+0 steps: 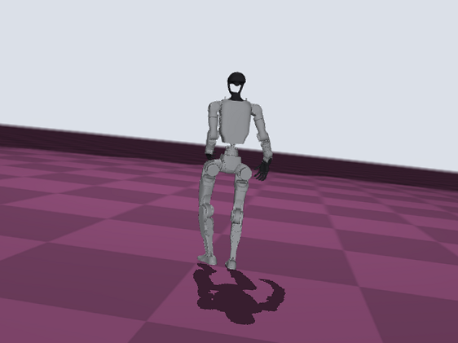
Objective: Dance
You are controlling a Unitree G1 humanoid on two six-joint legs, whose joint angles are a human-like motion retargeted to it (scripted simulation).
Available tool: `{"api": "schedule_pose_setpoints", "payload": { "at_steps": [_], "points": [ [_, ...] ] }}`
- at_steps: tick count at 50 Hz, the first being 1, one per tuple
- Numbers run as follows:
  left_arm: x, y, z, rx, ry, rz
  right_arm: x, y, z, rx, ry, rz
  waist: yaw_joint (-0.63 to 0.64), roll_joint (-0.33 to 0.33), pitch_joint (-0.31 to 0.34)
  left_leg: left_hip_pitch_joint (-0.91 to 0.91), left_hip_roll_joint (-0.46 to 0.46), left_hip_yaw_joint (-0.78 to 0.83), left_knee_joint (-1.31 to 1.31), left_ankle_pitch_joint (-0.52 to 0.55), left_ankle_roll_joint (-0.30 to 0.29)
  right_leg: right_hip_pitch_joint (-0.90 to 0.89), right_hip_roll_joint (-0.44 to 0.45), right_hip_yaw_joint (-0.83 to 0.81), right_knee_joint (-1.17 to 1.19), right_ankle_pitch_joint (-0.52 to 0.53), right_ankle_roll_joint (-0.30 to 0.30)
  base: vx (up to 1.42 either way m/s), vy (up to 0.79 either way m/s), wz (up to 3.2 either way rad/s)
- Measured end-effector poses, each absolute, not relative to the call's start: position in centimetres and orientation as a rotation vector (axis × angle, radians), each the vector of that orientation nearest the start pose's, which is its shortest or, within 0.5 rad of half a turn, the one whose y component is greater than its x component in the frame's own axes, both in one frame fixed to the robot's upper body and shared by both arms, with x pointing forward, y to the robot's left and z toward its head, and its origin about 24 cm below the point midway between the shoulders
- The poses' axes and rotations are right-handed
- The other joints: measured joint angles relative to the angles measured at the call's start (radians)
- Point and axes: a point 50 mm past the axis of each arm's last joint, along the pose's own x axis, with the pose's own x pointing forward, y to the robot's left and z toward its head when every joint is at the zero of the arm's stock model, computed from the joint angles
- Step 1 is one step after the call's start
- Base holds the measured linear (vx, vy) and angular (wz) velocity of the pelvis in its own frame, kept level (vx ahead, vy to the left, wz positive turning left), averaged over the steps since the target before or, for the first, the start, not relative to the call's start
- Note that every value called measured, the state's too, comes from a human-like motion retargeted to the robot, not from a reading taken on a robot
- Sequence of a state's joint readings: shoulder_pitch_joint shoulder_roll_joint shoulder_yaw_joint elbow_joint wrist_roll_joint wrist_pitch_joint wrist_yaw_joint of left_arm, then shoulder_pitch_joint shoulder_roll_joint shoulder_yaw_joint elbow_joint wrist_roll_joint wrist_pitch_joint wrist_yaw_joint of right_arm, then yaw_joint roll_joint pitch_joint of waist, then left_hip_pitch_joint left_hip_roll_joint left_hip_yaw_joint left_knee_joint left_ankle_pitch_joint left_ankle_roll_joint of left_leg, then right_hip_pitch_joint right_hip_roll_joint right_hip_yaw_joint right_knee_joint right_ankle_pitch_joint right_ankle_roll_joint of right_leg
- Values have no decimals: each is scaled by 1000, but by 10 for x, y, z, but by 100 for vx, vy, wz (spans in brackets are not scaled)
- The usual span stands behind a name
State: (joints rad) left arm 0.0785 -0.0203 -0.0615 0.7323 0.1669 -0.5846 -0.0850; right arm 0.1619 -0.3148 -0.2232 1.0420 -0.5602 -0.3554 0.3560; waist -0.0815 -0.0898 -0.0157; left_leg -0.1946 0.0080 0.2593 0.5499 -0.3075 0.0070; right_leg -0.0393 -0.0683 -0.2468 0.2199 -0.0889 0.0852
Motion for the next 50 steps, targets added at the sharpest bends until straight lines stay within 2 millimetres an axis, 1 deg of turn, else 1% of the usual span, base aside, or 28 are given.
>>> {"api": "schedule_pose_setpoints", "payload": {
  "at_steps": [3, 5, 8, 10, 12, 13, 14, 15, 17, 18, 20, 23, 25, 27, 29, 31, 35, 36, 37, 38, 39, 40, 42, 43, 44, 45, 47, 50],
  "points": [
    [182, 154, -86, 161, 276, -38, 142, -213, -130, -438, 793, 557, -18, 23, 14, -47, 20, -48, 71, 32, -37, -27, -9, -30, 53, -31, -4, -8, 14, 75],
    [179, 170, -92, 226, 318, 90, 179, -169, -116, -406, 626, 654, -19, 23, 13, -77, 22, -81, 114, 86, -51, -41, -20, -39, 66, -45, -4, -4, 15, 112],
    [171, 173, -102, 251, 417, 166, 230, -106, -75, -353, 334, 732, 23, 13, -7, -139, -17, -222, 149, 136, -151, -54, -35, -67, 56, -52, 1, 3, 6, 116],
    [168, 169, -106, 224, 458, 148, 262, -79, -34, -328, 132, 717, 82, 0, 3, -148, -19, -268, 156, 137, -130, -39, -53, -82, 45, -43, 8, 13, 6, 88],
    [174, 161, -103, 186, 438, 100, 294, -76, 22, -304, -95, 576, 132, -20, 34, -134, 3, -259, 135, 134, -26, -15, -87, -99, 33, -34, 14, 9, 12, 99],
    [178, 157, -98, 166, 409, 72, 306, -80, 54, -292, -224, 492, 154, -27, 43, -126, 11, -258, 101, 156, 18, -8, -101, -110, 25, -31, 16, 3, 14, 95],
    [184, 153, -91, 139, 363, 29, 314, -90, 87, -282, -356, 392, 173, -29, 51, -112, 16, -270, 47, 190, 16, -4, -108, -118, 21, -30, 20, 5, 16, 88],
    [190, 149, -82, 110, 306, -21, 319, -102, 122, -269, -489, 284, 191, -28, 58, -95, 19, -286, -17, 231, -8, -2, -112, -126, 18, -29, 24, 11, 19, 67],
    [196, 144, -66, 34, 216, -105, 317, -131, 175, -241, -696, 57, 228, -17, 66, -42, -18, -387, -146, 298, -109, 5, -117, -127, 27, -30, 41, 18, 20, 36],
    [198, 141, -60, -7, 184, -128, 312, -146, 195, -222, -774, -55, 245, -17, 71, -11, -52, -438, -182, 290, -135, 10, -134, -126, 39, -31, 53, 24, 24, 23],
    [203, 134, -44, -93, 101, -123, 300, -174, 219, -156, -892, -264, 268, -9, 84, 39, -48, -361, -243, 273, -132, 21, -166, -126, 86, -40, 81, 30, 32, 17],
    [218, 127, -13, -242, -70, 20, 283, -203, 227, -28, -1015, -465, 283, 31, 87, 136, -47, -275, -355, 258, -87, 11, -181, -105, 186, -73, 101, 32, 40, -1],
    [230, 124, 4, -330, -155, 171, 278, -210, 217, 58, -1051, -525, 296, 47, 90, 176, -74, -297, -383, 244, -93, -3, -186, -56, 251, -91, 110, 31, 36, -87],
    [243, 124, 21, -413, -212, 294, 281, -202, 196, 128, -1018, -498, 312, 51, 90, 186, -91, -296, -382, 232, -108, -34, -182, 38, 312, -96, 120, 26, 22, -153],
    [257, 122, 47, -450, -312, 276, 286, -190, 172, 143, -934, -411, 294, 61, 81, 192, -85, -266, -380, 221, -103, -70, -168, 110, 367, -86, 123, 21, 16, -85],
    [269, 125, 75, -436, -402, 179, 288, -179, 152, 108, -848, -287, 262, 64, 71, 185, -83, -257, -369, 212, -91, -104, -158, 174, 405, -55, 136, 9, 3, -45],
    [277, 132, 113, -371, -522, 45, 282, -177, 134, 69, -766, -180, 226, 68, 58, 173, -66, -233, -365, 205, -59, -156, -130, 313, 422, 25, 177, -4, -15, -45],
    [275, 135, 126, -360, -563, 7, 279, -179, 136, 86, -772, -166, 214, 80, 59, 167, -5, -238, -356, 195, -84, -156, -58, 337, 408, 31, 177, -11, -57, -32],
    [272, 138, 137, -359, -597, -38, 275, -180, 138, 110, -777, -143, 200, 89, 56, 159, 33, -242, -349, 187, -94, -158, -25, 355, 395, 35, 177, -13, -38, -18],
    [266, 138, 146, -381, -618, -95, 271, -180, 140, 145, -776, -99, 183, 93, 47, 147, 23, -241, -346, 184, -78, -163, -70, 362, 387, 39, 177, -16, 1, 1],
    [259, 138, 155, -403, -642, -169, 266, -179, 143, 175, -789, -37, 165, 94, 37, 137, 16, -238, -348, 184, -67, -172, -125, 336, 389, 27, 128, -20, 19, 14],
    [251, 137, 163, -426, -667, -255, 260, -178, 147, 204, -810, 35, 147, 92, 28, 130, 12, -234, -352, 185, -60, -183, -186, 294, 397, 8, 56, -17, -3, 10],
    [231, 134, 179, -454, -711, -456, 247, -171, 156, 274, -846, 209, 113, 90, 13, 126, 39, -240, -362, 182, -72, -181, -223, 265, 359, 17, -7, -14, -22, -1],
    [220, 131, 187, -469, -726, -559, 240, -166, 159, 306, -847, 300, 103, 85, 8, 129, 48, -239, -367, 178, -79, -176, -219, 290, 327, 45, 16, -19, -35, -7],
    [209, 128, 194, -483, -745, -650, 234, -159, 160, 331, -836, 389, 92, 79, 3, 134, 62, -245, -371, 173, -91, -164, -187, 346, 289, 65, 85, -26, -44, -3],
    [199, 124, 200, -496, -764, -735, 227, -152, 160, 354, -820, 478, 82, 72, -2, 139, 78, -253, -375, 168, -104, -148, -141, 419, 249, 81, 177, -26, -55, -5],
    [183, 118, 210, -499, -815, -839, 217, -134, 155, 409, -781, 623, 71, 80, -10, 155, 157, -260, -381, 160, -142, -124, -77, 409, 222, 9, 177, -21, -47, -16],
    [161, 114, 218, -465, -897, -901, 205, -109, 140, 527, -692, 772, 66, 53, -14, 182, 197, -232, -381, 150, -152, -122, -102, 322, 233, -71, 177, -26, -36, -23]
  ]
}}
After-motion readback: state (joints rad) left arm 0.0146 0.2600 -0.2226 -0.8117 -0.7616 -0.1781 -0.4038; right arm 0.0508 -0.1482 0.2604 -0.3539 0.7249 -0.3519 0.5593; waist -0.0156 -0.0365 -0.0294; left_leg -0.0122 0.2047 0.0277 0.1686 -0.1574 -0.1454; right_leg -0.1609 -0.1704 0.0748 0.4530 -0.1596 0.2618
